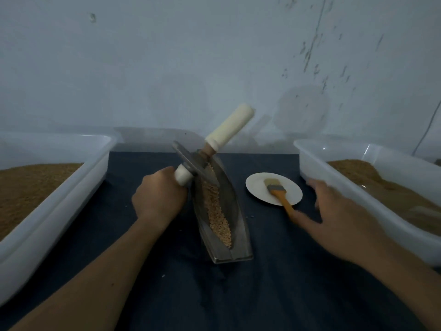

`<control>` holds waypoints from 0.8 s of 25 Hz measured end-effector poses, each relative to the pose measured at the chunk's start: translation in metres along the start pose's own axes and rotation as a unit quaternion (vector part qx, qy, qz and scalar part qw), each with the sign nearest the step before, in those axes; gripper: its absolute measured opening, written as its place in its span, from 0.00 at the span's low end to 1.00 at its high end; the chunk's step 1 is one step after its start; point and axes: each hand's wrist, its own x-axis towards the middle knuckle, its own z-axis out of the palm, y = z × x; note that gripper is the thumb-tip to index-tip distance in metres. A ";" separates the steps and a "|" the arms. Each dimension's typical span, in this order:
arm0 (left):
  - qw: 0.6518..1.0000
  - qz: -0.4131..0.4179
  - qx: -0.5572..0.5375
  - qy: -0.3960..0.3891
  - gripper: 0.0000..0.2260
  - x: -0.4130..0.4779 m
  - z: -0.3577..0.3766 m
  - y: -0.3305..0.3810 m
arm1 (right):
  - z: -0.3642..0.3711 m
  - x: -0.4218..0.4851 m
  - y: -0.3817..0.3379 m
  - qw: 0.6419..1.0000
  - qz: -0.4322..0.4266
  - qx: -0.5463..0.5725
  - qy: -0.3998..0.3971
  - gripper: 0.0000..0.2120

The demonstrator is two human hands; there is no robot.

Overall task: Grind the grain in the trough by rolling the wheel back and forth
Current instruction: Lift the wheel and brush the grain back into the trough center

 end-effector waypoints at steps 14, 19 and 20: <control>0.981 -0.104 -0.162 0.021 0.06 0.012 -0.013 -0.028 | -0.012 0.057 -0.041 0.933 -0.172 0.196 0.247 0.03; 0.982 -0.095 -0.163 0.012 0.05 0.013 -0.014 -0.027 | -0.022 0.078 -0.130 0.886 -0.302 0.225 0.270 0.04; 0.982 -0.097 -0.164 0.009 0.05 0.013 -0.014 -0.028 | -0.018 0.083 -0.142 0.891 -0.311 0.217 0.251 0.05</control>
